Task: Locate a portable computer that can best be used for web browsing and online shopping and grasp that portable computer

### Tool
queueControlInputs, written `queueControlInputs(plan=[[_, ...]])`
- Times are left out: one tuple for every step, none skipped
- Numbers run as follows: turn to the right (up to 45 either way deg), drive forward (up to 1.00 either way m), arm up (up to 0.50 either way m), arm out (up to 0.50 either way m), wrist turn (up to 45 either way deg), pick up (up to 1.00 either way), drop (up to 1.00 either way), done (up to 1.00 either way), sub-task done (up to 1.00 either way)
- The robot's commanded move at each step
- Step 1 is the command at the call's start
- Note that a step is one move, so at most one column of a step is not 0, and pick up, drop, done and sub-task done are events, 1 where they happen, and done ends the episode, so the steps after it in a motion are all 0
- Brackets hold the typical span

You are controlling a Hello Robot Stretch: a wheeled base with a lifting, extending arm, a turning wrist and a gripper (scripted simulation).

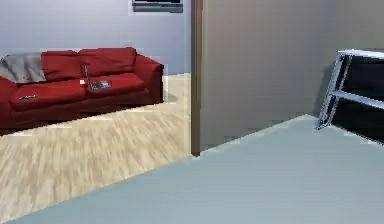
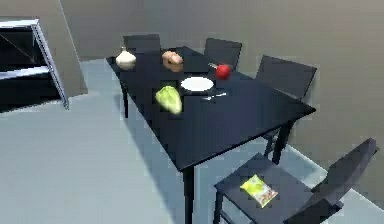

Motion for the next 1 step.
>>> queueControlInputs(plan=[[-45.0,0.00,0.00,0.00,0.0,0.00,0.00,0.00,0.00]])
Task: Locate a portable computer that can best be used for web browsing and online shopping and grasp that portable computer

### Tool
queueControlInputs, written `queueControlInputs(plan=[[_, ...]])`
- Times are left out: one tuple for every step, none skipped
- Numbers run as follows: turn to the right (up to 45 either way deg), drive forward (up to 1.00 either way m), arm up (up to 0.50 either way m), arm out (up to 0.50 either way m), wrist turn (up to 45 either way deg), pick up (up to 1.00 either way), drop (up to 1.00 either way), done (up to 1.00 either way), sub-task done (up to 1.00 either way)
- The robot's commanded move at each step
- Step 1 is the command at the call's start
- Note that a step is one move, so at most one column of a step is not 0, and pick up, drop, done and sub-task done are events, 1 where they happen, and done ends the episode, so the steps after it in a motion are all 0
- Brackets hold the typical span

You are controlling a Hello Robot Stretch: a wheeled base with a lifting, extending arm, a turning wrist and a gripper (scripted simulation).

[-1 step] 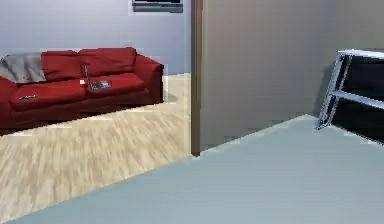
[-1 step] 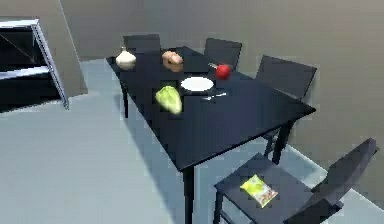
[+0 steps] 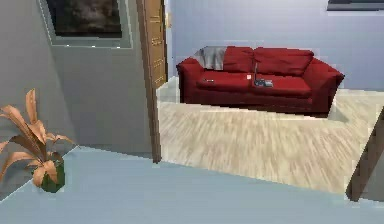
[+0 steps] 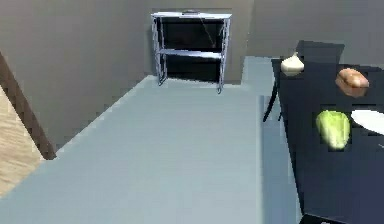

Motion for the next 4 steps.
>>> queueControlInputs(plan=[[-9.0,0.00,0.00,0.00,0.0,0.00,0.00,0.00,0.00],[0.0,0.10,0.00,0.00,0.0,0.00,0.00,0.00,0.00],[24.0,0.00,0.00,0.00,0.0,0.00,0.00,0.00,0.00],[0.0,1.00,0.00,0.00,0.0,0.00,0.00,0.00,0.00]])
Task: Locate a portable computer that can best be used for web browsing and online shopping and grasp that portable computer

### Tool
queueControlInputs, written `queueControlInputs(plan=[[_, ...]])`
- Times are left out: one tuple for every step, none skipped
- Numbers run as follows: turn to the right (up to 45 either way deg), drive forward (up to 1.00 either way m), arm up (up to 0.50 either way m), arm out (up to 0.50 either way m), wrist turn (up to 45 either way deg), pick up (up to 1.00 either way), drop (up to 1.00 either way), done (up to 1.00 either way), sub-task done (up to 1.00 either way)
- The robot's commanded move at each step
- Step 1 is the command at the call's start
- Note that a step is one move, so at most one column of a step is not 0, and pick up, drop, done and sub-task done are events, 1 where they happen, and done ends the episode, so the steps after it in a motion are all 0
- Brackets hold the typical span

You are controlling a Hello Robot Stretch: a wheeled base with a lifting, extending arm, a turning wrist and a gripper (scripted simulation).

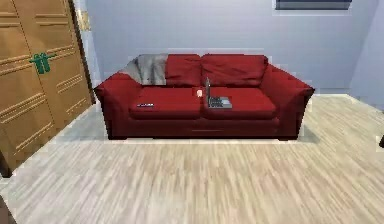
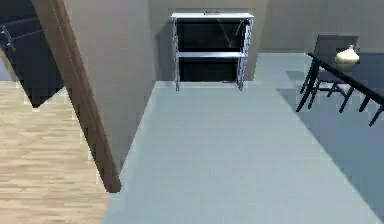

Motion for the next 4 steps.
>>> queueControlInputs(plan=[[0.0,1.00,0.00,0.00,0.0,0.00,0.00,0.00,0.00],[6.0,0.00,0.00,0.00,0.0,0.00,0.00,0.00,0.00],[0.0,0.45,0.00,0.00,0.0,0.00,0.00,0.00,0.00],[-45.0,0.00,0.00,0.00,0.0,0.00,0.00,0.00,0.00]])
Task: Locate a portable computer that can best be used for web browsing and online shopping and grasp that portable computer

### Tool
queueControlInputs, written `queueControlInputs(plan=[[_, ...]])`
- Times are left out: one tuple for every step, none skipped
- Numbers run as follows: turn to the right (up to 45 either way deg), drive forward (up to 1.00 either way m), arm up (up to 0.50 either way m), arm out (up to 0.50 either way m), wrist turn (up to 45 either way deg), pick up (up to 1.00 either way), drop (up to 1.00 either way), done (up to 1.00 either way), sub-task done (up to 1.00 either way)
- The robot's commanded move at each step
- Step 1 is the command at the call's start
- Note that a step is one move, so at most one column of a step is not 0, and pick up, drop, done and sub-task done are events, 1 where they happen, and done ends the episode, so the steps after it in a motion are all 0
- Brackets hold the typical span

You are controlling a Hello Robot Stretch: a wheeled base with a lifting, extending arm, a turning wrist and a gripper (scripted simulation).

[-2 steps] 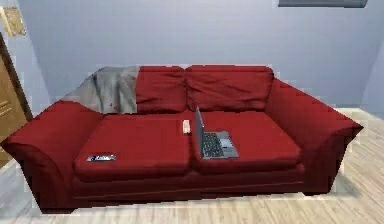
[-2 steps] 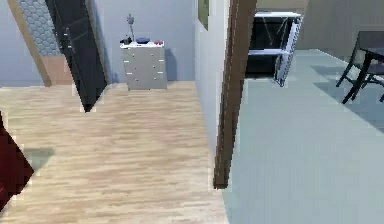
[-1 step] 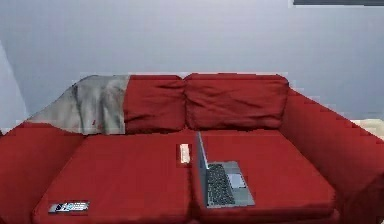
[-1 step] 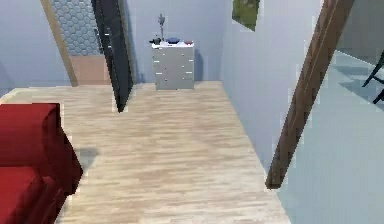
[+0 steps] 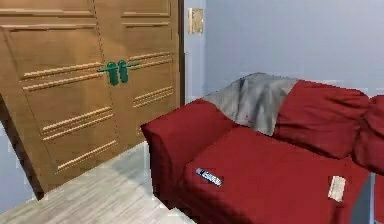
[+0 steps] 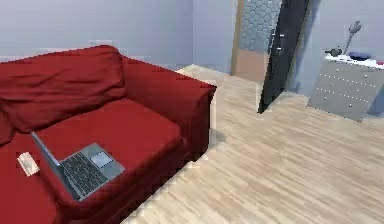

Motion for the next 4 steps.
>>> queueControlInputs(plan=[[-30.0,0.00,0.00,0.00,0.0,0.00,0.00,0.00,0.00],[45.0,0.00,0.00,0.00,0.0,0.00,0.00,0.00,0.00],[30.0,0.00,0.00,0.00,0.0,0.00,0.00,0.00,0.00],[0.0,0.45,0.00,0.00,0.0,0.00,0.00,0.00,0.00]])
